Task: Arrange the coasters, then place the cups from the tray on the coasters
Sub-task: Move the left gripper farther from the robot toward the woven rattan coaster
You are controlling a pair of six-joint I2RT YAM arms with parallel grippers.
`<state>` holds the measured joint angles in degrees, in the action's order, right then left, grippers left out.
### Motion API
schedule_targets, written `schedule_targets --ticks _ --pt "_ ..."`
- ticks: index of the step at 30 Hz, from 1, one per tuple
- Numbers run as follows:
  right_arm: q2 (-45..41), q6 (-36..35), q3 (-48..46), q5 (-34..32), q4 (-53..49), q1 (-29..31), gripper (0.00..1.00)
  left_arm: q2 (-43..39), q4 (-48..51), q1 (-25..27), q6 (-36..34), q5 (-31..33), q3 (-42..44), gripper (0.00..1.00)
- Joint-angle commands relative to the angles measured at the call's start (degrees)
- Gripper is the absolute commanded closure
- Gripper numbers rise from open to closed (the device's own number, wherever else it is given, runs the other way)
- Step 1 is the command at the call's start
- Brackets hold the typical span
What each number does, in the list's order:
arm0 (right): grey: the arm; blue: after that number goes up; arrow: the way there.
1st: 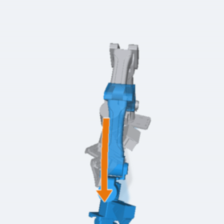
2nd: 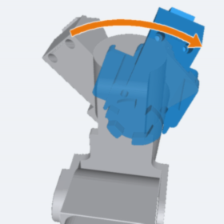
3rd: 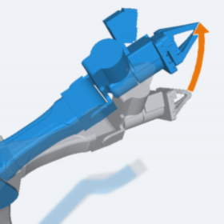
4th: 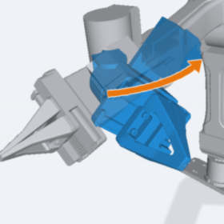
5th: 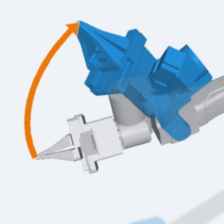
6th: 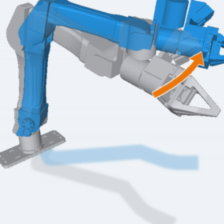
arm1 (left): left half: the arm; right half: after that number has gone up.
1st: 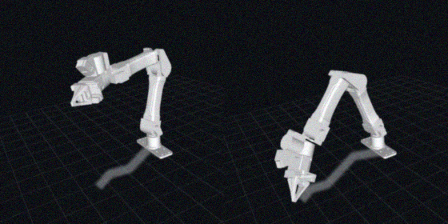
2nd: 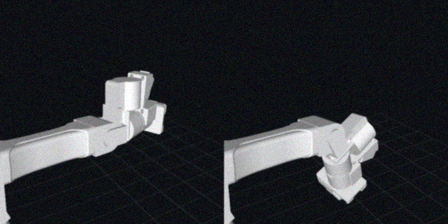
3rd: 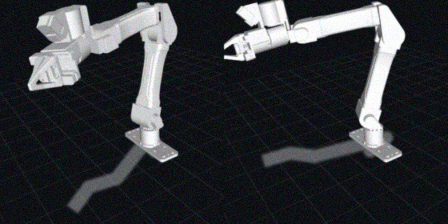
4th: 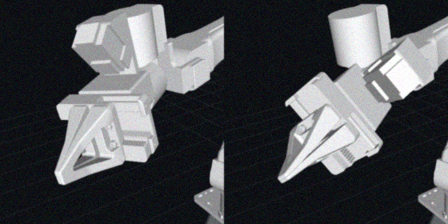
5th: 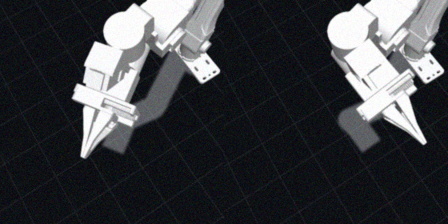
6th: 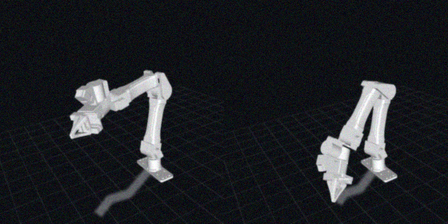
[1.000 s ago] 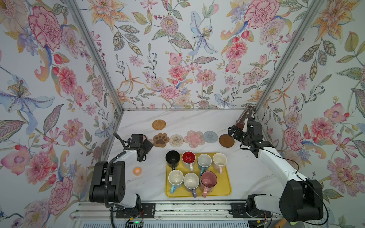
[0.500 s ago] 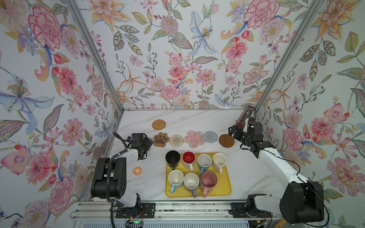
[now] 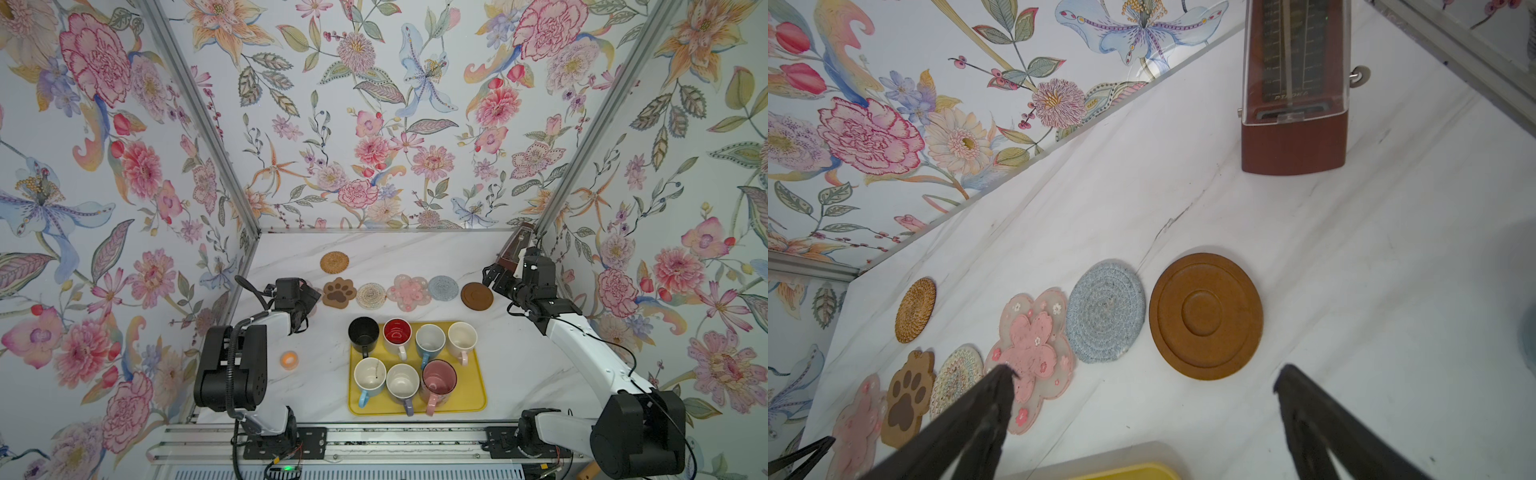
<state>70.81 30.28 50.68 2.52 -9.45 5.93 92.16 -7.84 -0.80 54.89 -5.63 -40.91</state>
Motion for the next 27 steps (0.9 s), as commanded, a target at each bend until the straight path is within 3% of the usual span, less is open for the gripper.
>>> schedule_targets --ticks 1,17,22,27 --pt "-1.28 -0.38 -0.07 -1.0 -1.16 0.3 0.01 3.14 2.61 -1.04 -1.59 -0.32 -0.73 0.04" --pt "-0.93 -0.37 0.31 -1.03 -1.19 0.31 0.01 -7.6 7.75 -2.79 -10.42 -1.37 -7.09 0.04" --pt "-1.09 -0.51 0.45 -1.21 -1.46 0.3 0.01 -3.22 16.72 0.22 -19.9 0.07 -19.22 0.04" --pt "-2.21 -0.61 -0.04 -1.63 -2.18 0.19 0.01 7.8 31.25 5.48 -30.58 9.15 -36.78 0.05"
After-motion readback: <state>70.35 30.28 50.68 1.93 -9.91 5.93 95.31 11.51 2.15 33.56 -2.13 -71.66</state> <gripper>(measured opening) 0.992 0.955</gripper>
